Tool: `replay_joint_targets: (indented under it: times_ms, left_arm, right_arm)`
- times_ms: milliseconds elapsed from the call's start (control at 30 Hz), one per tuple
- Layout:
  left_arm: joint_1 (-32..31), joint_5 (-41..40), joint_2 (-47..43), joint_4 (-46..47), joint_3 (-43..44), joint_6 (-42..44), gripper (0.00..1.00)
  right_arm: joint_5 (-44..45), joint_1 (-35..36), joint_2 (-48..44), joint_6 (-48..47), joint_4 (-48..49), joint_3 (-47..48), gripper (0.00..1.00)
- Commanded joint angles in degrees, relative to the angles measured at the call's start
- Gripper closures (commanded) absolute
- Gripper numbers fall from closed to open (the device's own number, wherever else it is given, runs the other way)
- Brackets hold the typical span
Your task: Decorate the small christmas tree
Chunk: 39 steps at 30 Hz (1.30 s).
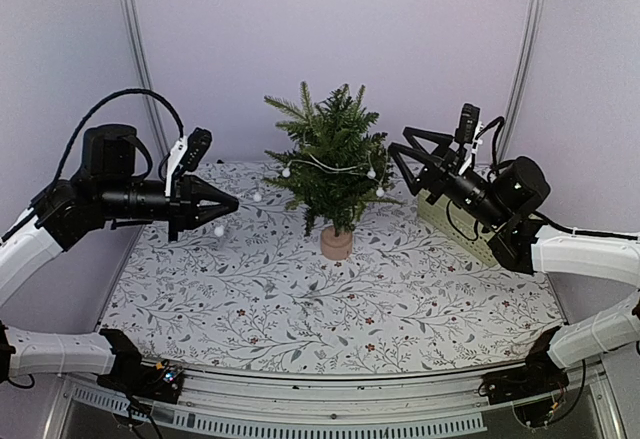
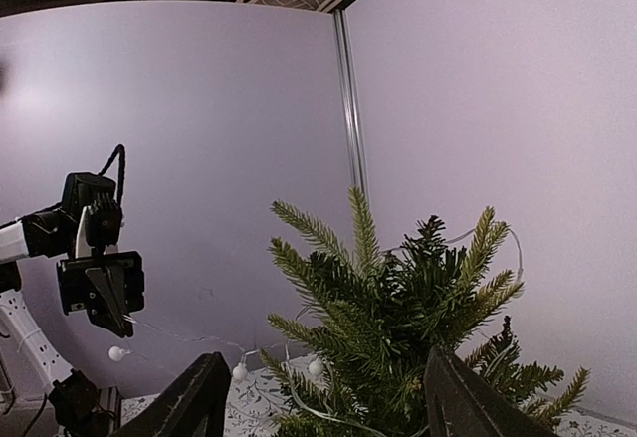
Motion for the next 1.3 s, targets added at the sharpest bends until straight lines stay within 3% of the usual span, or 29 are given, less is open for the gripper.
replay_joint_targets:
  times_ms: [0, 200, 500, 667, 1033, 1267]
  left_arm:
    - [-2.0, 5.0, -1.2, 1.7, -1.3, -0.3, 1.00]
    - [-1.6, -3.4, -4.8, 2.5, -4.4, -2.1, 1.00]
    - [-0.5, 0.3, -9.7, 4.2, -6.7, -4.0, 1.00]
    - [0.3, -5.7, -9.8, 2.7, -7.7, -4.6, 1.00]
    - [1.2, 6.6, -9.2, 1.6, -11.0, -3.3, 1.00]
    - [1.7, 3.4, -10.9, 0.4, -10.7, -5.3, 1.00]
  right_arm:
    - [-2.4, -0.2, -1.0, 0.9, -1.4, -0.4, 0.30]
    - [-2.9, -0.2, -1.7, 1.2, -2.0, -0.7, 0.30]
    - [-2.5, -0.3, -2.7, 1.0, -2.0, -1.0, 0.30]
    - [-2.8, -0.2, -2.9, 1.4, -2.0, -1.2, 0.30]
    - [-2.4, -0.2, -3.4, 1.4, -2.0, -1.6, 0.30]
    - [-2.3, -0.2, -3.6, 1.4, -2.1, -1.6, 0.31]
